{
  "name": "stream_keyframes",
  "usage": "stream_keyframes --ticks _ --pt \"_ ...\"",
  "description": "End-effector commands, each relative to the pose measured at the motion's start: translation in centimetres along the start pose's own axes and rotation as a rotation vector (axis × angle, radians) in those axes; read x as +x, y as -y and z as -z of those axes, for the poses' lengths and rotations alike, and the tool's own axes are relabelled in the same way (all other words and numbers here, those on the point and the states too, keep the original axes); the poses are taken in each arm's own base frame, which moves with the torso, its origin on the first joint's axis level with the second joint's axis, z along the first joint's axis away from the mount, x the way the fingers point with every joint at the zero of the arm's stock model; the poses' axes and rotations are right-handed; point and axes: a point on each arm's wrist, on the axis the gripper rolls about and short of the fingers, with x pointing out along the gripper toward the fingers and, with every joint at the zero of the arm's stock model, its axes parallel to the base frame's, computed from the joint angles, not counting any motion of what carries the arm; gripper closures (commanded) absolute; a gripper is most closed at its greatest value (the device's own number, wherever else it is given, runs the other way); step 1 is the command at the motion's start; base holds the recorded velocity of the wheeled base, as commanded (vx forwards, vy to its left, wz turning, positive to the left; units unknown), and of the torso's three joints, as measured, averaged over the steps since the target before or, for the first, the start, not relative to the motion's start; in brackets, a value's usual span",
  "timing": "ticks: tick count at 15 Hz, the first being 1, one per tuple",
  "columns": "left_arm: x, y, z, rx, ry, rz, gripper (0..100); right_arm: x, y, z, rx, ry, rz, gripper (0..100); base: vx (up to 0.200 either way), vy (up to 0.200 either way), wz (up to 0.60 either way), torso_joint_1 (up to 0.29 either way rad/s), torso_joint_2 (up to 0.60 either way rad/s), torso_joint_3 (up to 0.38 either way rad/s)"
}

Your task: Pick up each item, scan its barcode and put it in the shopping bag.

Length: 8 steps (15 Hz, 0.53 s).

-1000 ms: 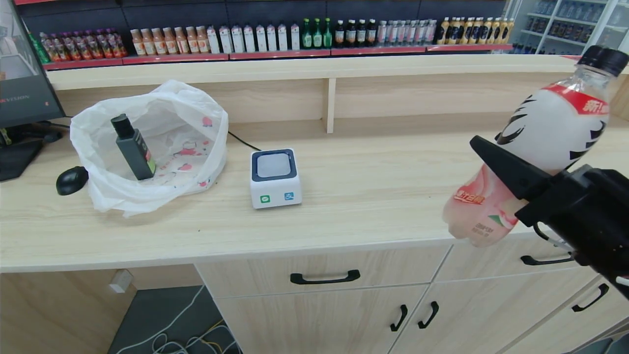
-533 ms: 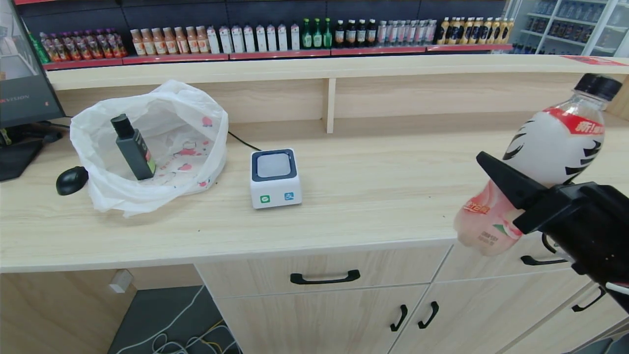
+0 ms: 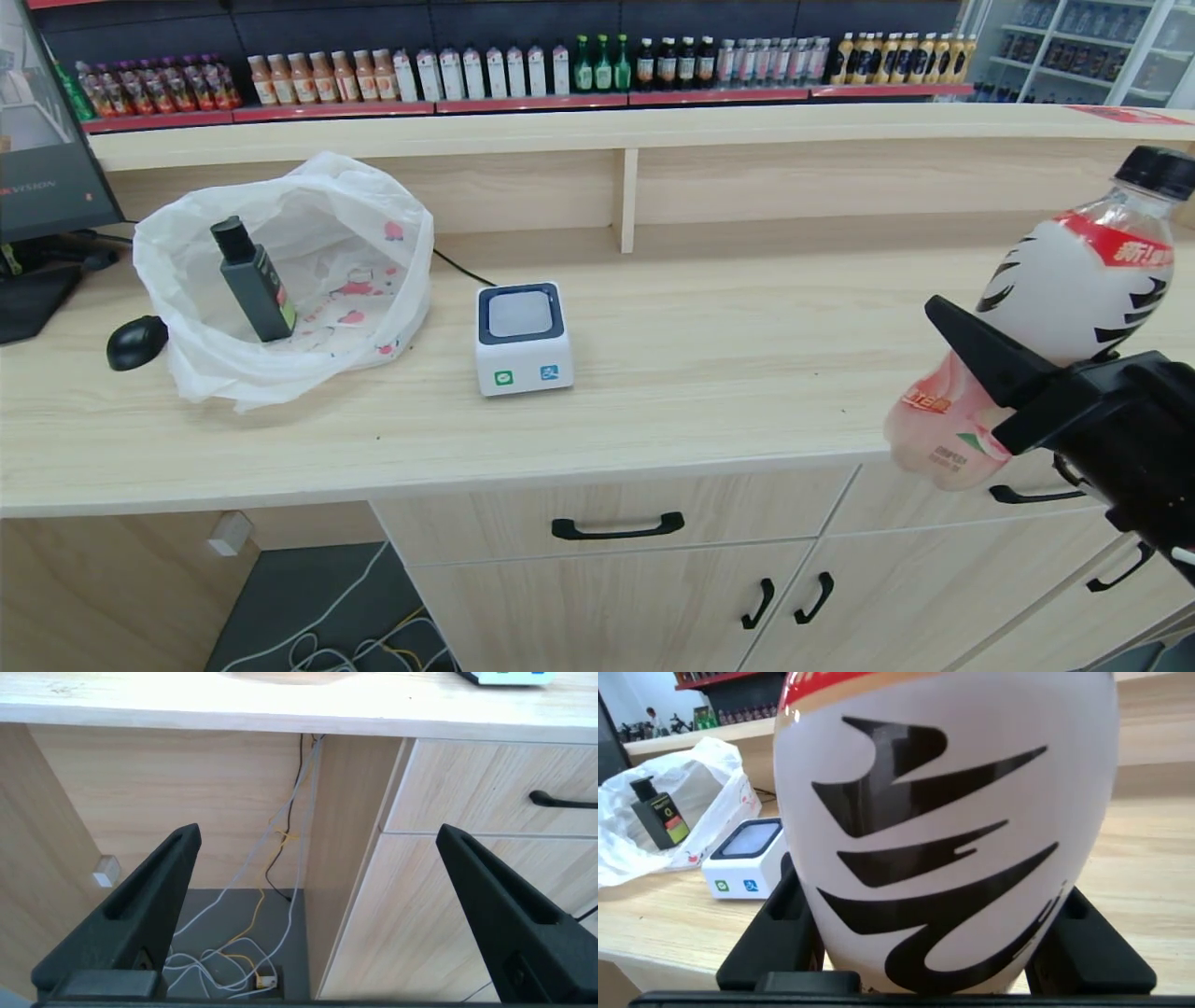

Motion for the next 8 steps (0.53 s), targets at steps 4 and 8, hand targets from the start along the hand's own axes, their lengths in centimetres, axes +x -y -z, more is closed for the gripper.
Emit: stream_keyframes --ticks 4,8 --pt "0.0 0.0 0.0 -0.003 0.0 0.0 0 0.15 -0.16 0.04 0.003 0.001 -0.009 100 0.0 0.2 0.0 0.002 0.0 0.004" --pt "0.0 0.0 0.0 -0.003 0.0 -0.001 0 0.05 -0.17 0.16 0.002 -0.006 -0.01 100 0.0 0.2 0.0 0.004 0.0 0.004"
